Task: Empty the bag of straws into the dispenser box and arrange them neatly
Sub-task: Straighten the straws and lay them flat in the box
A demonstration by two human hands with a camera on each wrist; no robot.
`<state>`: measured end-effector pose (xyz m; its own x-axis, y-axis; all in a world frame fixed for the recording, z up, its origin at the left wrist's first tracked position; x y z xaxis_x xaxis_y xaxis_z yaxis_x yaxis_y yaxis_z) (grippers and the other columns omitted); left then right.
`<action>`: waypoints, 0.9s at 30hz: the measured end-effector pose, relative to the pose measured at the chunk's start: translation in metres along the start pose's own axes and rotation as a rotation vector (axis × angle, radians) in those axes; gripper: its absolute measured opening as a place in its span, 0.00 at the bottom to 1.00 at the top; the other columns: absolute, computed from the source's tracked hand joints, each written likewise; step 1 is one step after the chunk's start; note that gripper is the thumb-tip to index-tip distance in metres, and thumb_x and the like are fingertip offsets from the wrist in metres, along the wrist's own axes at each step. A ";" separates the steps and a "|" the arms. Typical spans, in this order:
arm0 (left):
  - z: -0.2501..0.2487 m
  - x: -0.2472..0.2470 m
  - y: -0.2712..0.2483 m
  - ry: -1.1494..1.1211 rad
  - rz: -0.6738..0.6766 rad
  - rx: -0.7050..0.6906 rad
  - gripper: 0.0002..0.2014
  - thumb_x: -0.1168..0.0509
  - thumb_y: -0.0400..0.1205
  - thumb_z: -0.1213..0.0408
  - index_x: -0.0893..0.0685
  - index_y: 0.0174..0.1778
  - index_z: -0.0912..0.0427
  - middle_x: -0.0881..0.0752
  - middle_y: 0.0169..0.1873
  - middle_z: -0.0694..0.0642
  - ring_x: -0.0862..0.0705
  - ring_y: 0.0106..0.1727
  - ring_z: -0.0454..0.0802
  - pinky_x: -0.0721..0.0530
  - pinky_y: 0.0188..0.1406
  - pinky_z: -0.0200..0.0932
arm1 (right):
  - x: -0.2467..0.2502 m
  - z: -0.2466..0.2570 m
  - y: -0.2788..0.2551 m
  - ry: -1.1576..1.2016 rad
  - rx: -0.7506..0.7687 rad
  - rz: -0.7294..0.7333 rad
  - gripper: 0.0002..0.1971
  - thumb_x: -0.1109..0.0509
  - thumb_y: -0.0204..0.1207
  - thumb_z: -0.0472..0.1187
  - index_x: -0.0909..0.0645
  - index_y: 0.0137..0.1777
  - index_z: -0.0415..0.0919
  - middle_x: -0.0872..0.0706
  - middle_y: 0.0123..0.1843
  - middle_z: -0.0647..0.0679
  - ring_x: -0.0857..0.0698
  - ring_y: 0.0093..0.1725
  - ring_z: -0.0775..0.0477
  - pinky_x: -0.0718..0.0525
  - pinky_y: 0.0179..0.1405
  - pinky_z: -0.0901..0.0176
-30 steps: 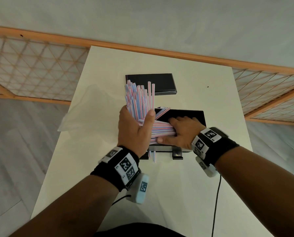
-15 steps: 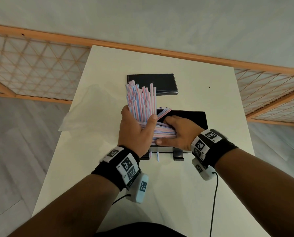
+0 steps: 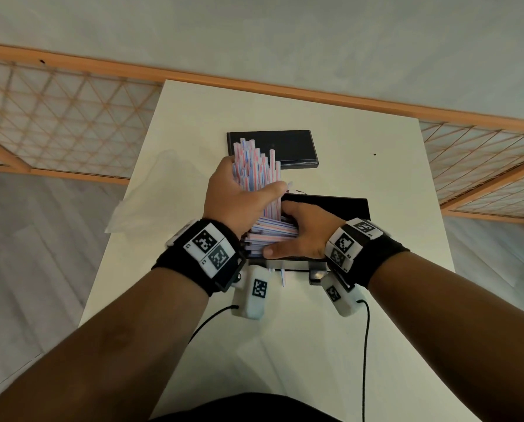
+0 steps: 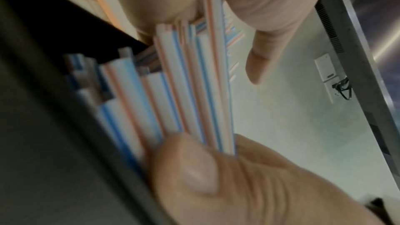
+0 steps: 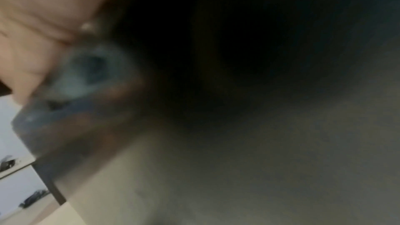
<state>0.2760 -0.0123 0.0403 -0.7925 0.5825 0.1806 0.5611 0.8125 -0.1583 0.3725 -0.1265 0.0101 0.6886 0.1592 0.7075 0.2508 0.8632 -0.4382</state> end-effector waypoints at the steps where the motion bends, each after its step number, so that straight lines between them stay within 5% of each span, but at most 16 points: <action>1: -0.001 -0.002 0.001 0.004 0.018 -0.010 0.26 0.15 0.67 0.57 0.17 0.58 0.54 0.10 0.48 0.47 0.09 0.47 0.42 0.10 0.51 0.45 | 0.000 0.002 0.000 0.017 0.008 0.007 0.37 0.20 0.59 0.68 0.22 0.66 0.53 0.14 0.56 0.58 0.15 0.54 0.55 0.17 0.59 0.55; 5: -0.005 -0.008 -0.001 0.062 0.083 -0.076 0.22 0.15 0.68 0.66 0.17 0.52 0.52 0.10 0.43 0.43 0.10 0.41 0.33 0.14 0.40 0.29 | 0.004 0.010 -0.001 -0.011 0.041 -0.086 0.44 0.18 0.62 0.62 0.31 0.75 0.48 0.15 0.63 0.53 0.16 0.60 0.50 0.17 0.64 0.51; 9: -0.025 -0.005 -0.010 0.048 0.078 -0.189 0.24 0.18 0.70 0.74 0.19 0.46 0.40 0.12 0.41 0.38 0.12 0.41 0.27 0.18 0.41 0.23 | 0.002 0.021 -0.006 -0.057 0.073 -0.156 0.43 0.23 0.65 0.63 0.35 0.73 0.42 0.17 0.60 0.49 0.14 0.55 0.47 0.14 0.57 0.47; 13: -0.055 0.000 -0.023 0.008 0.093 -0.347 0.26 0.19 0.69 0.77 0.20 0.46 0.40 0.12 0.40 0.40 0.11 0.42 0.31 0.16 0.44 0.28 | 0.017 0.034 -0.023 -0.036 0.215 -0.338 0.41 0.26 0.66 0.53 0.37 0.77 0.38 0.22 0.64 0.44 0.16 0.57 0.40 0.15 0.53 0.42; 17: -0.052 0.013 -0.034 -0.141 0.025 -0.348 0.21 0.19 0.68 0.67 0.18 0.54 0.53 0.11 0.46 0.45 0.09 0.47 0.36 0.14 0.48 0.32 | 0.017 0.030 -0.034 -0.141 0.209 -0.408 0.37 0.28 0.66 0.56 0.34 0.73 0.44 0.20 0.63 0.45 0.17 0.57 0.39 0.16 0.52 0.41; 22: 0.009 0.029 -0.034 -0.535 -0.139 -0.029 0.50 0.15 0.61 0.40 0.24 0.70 0.69 0.13 0.61 0.63 0.13 0.63 0.59 0.19 0.72 0.67 | 0.004 -0.005 -0.034 -0.015 0.051 -0.309 0.42 0.29 0.61 0.72 0.36 0.70 0.53 0.16 0.63 0.56 0.15 0.59 0.49 0.19 0.63 0.43; 24: 0.022 0.024 -0.035 -0.547 -0.126 0.061 0.54 0.15 0.57 0.33 0.22 0.71 0.66 0.13 0.65 0.65 0.14 0.68 0.65 0.22 0.74 0.71 | 0.006 -0.015 -0.035 0.027 0.038 -0.301 0.46 0.32 0.57 0.78 0.35 0.70 0.54 0.15 0.59 0.58 0.14 0.56 0.52 0.16 0.61 0.47; 27: 0.020 0.013 -0.039 -0.381 -0.044 0.050 0.43 0.18 0.64 0.35 0.20 0.69 0.55 0.11 0.64 0.58 0.12 0.66 0.56 0.17 0.70 0.61 | 0.005 -0.025 -0.032 -0.131 0.011 -0.221 0.48 0.42 0.54 0.88 0.29 0.66 0.55 0.17 0.55 0.59 0.16 0.54 0.51 0.18 0.62 0.43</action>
<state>0.2397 -0.0369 0.0291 -0.8530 0.4884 -0.1837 0.5193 0.8291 -0.2071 0.3848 -0.1652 0.0137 0.5239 0.0259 0.8514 0.3778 0.8888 -0.2595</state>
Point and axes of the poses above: each hand's wrist, its own y-axis towards the middle knuckle, its own x-axis out of the back of the hand, z = x × y, the point moved 8 cm from there along y, towards the middle knuckle
